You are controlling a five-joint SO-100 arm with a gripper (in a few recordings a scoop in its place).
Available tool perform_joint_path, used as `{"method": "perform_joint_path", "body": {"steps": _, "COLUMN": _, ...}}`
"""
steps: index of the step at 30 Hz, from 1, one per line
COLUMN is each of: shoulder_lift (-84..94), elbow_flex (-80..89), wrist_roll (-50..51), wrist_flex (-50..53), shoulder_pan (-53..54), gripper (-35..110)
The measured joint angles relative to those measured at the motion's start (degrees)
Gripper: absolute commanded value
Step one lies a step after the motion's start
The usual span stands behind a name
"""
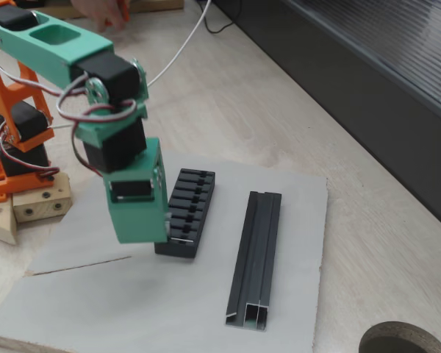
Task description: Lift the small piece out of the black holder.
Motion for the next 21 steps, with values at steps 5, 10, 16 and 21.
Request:
{"method": "perform_joint_path", "body": {"steps": 5, "shoulder_lift": -1.41, "elbow_flex": 0.0, "wrist_roll": 0.0, "wrist_flex": 0.0, "shoulder_pan": 0.0, "gripper": 35}}
{"method": "perform_joint_path", "body": {"steps": 10, "shoulder_lift": -1.58, "elbow_flex": 0.0, "wrist_roll": 0.0, "wrist_flex": 0.0, "shoulder_pan": 0.0, "gripper": 35}}
{"method": "perform_joint_path", "body": {"steps": 16, "shoulder_lift": -1.58, "elbow_flex": 0.0, "wrist_roll": 0.0, "wrist_flex": 0.0, "shoulder_pan": 0.0, "gripper": 35}}
{"method": "perform_joint_path", "body": {"steps": 21, "shoulder_lift": -1.58, "elbow_flex": 0.0, "wrist_roll": 0.0, "wrist_flex": 0.0, "shoulder_pan": 0.0, "gripper": 35}}
